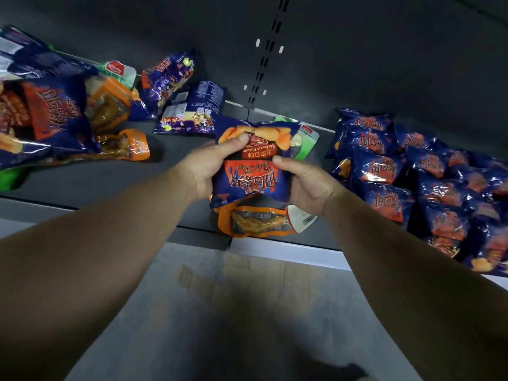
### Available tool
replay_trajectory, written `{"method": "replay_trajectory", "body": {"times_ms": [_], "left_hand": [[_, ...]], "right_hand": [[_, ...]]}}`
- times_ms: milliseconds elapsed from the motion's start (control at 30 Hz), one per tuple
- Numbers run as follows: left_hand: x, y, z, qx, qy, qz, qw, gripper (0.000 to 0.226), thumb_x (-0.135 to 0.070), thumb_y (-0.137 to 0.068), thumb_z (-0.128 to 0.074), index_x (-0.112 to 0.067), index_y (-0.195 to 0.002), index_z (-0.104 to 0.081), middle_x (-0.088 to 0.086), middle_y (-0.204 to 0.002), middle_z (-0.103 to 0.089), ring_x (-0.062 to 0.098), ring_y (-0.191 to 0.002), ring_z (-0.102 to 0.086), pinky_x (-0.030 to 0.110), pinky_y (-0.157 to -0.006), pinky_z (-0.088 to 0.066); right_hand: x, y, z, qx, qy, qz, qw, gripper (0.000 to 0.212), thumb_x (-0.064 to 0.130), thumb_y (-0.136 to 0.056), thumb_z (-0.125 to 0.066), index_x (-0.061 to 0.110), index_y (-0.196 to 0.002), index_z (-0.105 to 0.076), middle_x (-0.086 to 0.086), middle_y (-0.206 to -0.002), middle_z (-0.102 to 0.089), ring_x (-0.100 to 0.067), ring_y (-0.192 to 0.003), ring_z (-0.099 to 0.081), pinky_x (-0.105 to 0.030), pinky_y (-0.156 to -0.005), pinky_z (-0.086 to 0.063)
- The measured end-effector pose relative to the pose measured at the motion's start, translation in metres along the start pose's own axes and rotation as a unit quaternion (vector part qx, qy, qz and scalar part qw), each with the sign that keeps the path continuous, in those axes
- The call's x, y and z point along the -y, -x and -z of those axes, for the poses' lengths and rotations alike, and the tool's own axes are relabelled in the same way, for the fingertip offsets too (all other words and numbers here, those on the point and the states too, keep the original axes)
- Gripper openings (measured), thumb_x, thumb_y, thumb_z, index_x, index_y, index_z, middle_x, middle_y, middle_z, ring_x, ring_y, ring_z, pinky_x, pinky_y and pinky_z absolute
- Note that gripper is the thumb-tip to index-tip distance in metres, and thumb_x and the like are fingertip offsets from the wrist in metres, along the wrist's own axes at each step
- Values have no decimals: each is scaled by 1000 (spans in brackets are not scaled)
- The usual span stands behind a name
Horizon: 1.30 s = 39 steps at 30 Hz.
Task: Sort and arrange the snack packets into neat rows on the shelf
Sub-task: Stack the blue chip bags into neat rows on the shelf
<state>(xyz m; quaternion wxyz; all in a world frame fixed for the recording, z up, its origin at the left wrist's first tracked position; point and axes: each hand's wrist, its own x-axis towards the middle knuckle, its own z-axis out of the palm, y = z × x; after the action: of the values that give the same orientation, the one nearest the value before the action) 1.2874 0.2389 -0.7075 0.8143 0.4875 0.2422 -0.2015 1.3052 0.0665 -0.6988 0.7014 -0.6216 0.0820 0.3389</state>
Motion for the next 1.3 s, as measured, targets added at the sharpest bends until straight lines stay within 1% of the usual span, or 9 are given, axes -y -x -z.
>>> {"method": "replay_trajectory", "body": {"times_ms": [100,333,467,633,733,800,933,1133,1300], "left_hand": [[3,-8,1,-63,46,-29,997,45,-29,-74,-79,-19,-115,-60,10,-100,-72,24,-74,-72,38,-56,-58],[0,-12,-18,-101,163,-63,979,24,-29,-78,-77,-24,-87,-55,4,-87,-68,24,-77,-69,45,-73,-57],[4,-6,-37,-82,181,-54,979,23,-30,-79,-76,-24,-88,-56,4,-92,-69,26,-81,-68,48,-75,-57],[5,0,-58,-52,197,-49,978,21,-30,-80,-75,-25,-87,-56,3,-93,-67,27,-84,-67,47,-76,-56],[5,3,-66,-45,203,-49,977,26,-32,-80,-75,-23,-99,-60,3,-99,-68,26,-87,-67,45,-74,-57],[4,5,-68,-48,200,-52,977,33,-33,-78,-76,-23,-105,-61,3,-101,-69,26,-89,-67,45,-76,-57],[3,4,-63,-35,171,-72,982,35,-35,-78,-76,-18,-105,-61,4,-101,-70,23,-91,-68,36,-71,-57],[-2,-9,-1,-97,45,-78,991,73,-49,-73,-75,-15,-132,-49,3,-121,-62,19,-101,-63,37,-89,-52],[5,5,23,55,-92,-14,994,57,-47,-67,-68,-18,-116,-60,3,-105,-68,23,-102,-62,37,-87,-50]], "right_hand": [[0,1,1,-76,28,-1,997,18,32,-93,-54,23,-107,-59,-2,-109,-67,-18,-101,-64,-37,-90,-49],[-19,9,-17,-169,25,-19,985,88,58,-55,-65,20,-133,-49,-9,-131,-57,-23,-118,-55,-38,-92,-44],[-14,13,-39,-155,-81,33,984,50,43,-67,-66,21,-112,-60,-2,-112,-67,-17,-102,-64,-34,-79,-54],[-4,15,-44,-186,-165,108,962,70,41,-61,-75,13,-123,-59,-10,-120,-66,-25,-111,-63,-46,-102,-45],[-3,20,-42,-211,-166,109,957,75,44,-57,-81,17,-124,-59,-6,-118,-68,-23,-110,-64,-44,-99,-47],[1,21,-42,-242,-165,112,950,57,34,-66,-79,18,-118,-61,-6,-111,-70,-23,-104,-66,-43,-90,-52],[15,21,-36,-294,-114,92,945,20,23,-81,-74,18,-97,-63,-4,-92,-72,-21,-85,-69,-37,-74,-56],[10,21,-24,-241,16,62,968,26,11,-82,-71,9,-108,-64,-8,-91,-71,-23,-77,-70,-32,-63,-57],[12,22,-17,-140,115,23,983,35,4,-82,-68,4,-116,-61,-16,-107,-68,-29,-92,-66,-38,-84,-54]]}}
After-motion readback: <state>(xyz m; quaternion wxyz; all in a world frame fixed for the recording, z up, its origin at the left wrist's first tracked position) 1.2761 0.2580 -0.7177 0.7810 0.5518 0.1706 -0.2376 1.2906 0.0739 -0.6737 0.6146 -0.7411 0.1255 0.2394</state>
